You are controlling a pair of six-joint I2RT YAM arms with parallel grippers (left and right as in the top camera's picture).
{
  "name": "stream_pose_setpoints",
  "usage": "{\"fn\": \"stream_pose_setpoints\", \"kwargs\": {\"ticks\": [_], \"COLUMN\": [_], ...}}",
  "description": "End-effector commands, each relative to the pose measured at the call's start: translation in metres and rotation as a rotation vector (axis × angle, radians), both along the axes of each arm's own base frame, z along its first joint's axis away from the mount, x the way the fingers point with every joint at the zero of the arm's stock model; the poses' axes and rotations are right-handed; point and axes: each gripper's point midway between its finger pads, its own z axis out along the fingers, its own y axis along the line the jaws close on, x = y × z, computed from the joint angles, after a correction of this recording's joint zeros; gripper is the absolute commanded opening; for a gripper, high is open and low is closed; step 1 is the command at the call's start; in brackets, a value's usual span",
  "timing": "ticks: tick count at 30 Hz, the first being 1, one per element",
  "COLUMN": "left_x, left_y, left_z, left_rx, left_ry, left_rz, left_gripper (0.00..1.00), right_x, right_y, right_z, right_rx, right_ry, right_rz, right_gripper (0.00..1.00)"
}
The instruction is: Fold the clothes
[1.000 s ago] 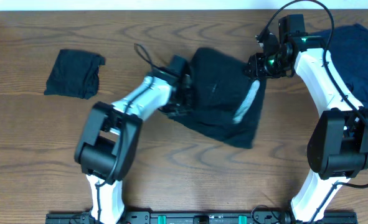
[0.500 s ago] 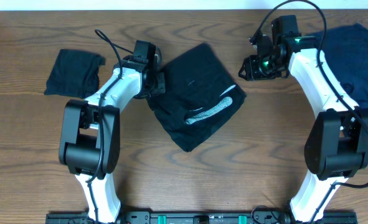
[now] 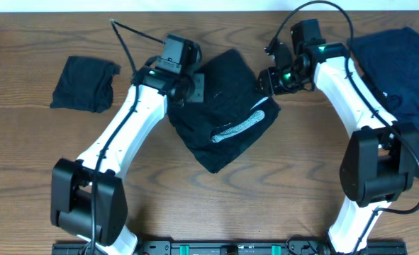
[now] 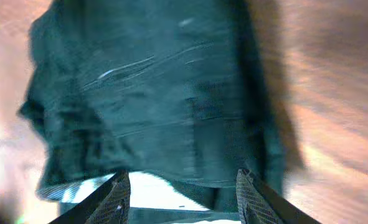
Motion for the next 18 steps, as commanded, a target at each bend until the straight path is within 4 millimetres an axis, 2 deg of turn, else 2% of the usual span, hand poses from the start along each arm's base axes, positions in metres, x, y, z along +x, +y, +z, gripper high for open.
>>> {"fn": "stream_pose_setpoints", "kwargs": {"ticks": [1,3,5,8,12,15,18], "left_x": [0.003,0.002,0.000,0.000,0.001,0.002,0.002], "left_y": [0.047,0.067,0.086,0.112,0.140,0.150,0.151], "left_z": [-0.010,-0.011,-0.012,-0.014,-0.014,-0.014,-0.014], "left_rx": [0.103,0.106,0.087,0.062,0.061,0.060,0.060], "left_ry": [0.032,0.058,0.089,0.120,0.129,0.129,0.129], "left_rz": [0.219,0.297,0.382,0.450,0.519,0.543,0.546], "left_gripper": [0.06,0.06,0.06,0.11,0.13,0.13,0.13], "right_x": [-0.025,-0.036,-0.044,-0.059,-0.086,-0.098,-0.101], "right_y": [0.041,0.055,0.061,0.073,0.092,0.108,0.126], "right_z": [0.008,0.016,0.014,0.005,-0.015,-0.027,-0.030], "right_rx": [0.190,0.261,0.257,0.246,0.226,0.245,0.295], "right_ry": [0.107,0.188,0.269,0.357,0.477,0.521,0.523], "right_rz": [0.075,0.050,-0.013,-0.053,-0.106,-0.121,-0.116], "right_gripper": [0.54,0.54,0.52,0.52,0.49,0.49,0.49]}}
